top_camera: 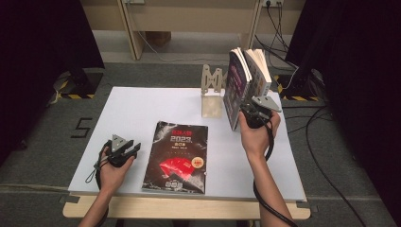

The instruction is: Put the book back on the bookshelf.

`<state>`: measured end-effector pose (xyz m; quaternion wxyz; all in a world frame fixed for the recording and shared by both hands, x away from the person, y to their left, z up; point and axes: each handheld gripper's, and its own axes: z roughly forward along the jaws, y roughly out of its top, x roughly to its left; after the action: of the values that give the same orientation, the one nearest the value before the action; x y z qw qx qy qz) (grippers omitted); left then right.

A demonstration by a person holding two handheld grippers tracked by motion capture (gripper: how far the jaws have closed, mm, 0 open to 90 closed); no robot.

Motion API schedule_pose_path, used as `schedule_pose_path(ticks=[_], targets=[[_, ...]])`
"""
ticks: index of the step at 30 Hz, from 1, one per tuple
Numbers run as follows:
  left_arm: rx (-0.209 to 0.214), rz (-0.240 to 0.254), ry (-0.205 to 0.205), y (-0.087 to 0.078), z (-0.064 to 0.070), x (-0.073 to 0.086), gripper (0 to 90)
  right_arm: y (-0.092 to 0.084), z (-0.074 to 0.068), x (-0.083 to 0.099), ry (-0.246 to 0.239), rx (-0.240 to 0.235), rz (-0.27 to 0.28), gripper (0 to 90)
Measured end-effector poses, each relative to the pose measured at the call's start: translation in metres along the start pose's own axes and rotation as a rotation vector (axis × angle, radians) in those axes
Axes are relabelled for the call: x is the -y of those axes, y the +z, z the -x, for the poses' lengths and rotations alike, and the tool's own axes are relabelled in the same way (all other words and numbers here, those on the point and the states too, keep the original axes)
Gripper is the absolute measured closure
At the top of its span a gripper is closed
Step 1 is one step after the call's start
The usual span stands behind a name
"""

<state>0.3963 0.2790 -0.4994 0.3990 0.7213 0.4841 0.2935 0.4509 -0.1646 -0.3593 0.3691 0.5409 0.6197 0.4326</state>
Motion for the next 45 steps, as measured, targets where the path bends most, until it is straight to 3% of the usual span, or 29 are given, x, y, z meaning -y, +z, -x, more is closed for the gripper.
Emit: schedule_pose_path(ticks=[3, 8, 15, 23, 31, 36, 38, 41, 45], targets=[[0.001, -0.023, 0.003, 0.002, 0.001, -0.001, 72.3, -0.001, 0.002, 0.008, 0.005, -0.011, -0.021, 58.5], [0.012, -0.045, -0.044, 0.005, -0.003, -0.004, 78.7, -0.003, 0.005, 0.025, 0.009, -0.021, -0.067, 58.5], [0.035, -0.072, -0.030, 0.019, 0.004, -0.019, 85.7, 0.001, 0.005, 0.054, 0.020, -0.035, -0.136, 58.4], [0.056, -0.148, -0.041, 0.043, 0.004, -0.031, 87.0, 0.006, 0.005, 0.074, 0.020, -0.067, -0.216, 58.4], [0.065, -0.176, -0.039, 0.054, 0.010, -0.036, 88.9, 0.008, 0.006, 0.083, 0.021, -0.075, -0.263, 58.4], [0.106, -0.194, -0.021, 0.059, 0.017, -0.041, 89.5, 0.009, 0.004, 0.083, 0.016, -0.087, -0.279, 58.4], [0.094, -0.204, 0.003, 0.059, 0.020, -0.043, 89.7, 0.010, 0.002, 0.084, 0.014, -0.095, -0.287, 58.3], [0.105, -0.207, -0.009, 0.059, 0.018, -0.043, 89.7, 0.012, -0.001, 0.086, 0.009, -0.103, -0.296, 58.3], [0.111, -0.213, 0.007, 0.057, 0.021, -0.043, 89.7, 0.015, -0.005, 0.089, 0.005, -0.120, -0.314, 58.3]])
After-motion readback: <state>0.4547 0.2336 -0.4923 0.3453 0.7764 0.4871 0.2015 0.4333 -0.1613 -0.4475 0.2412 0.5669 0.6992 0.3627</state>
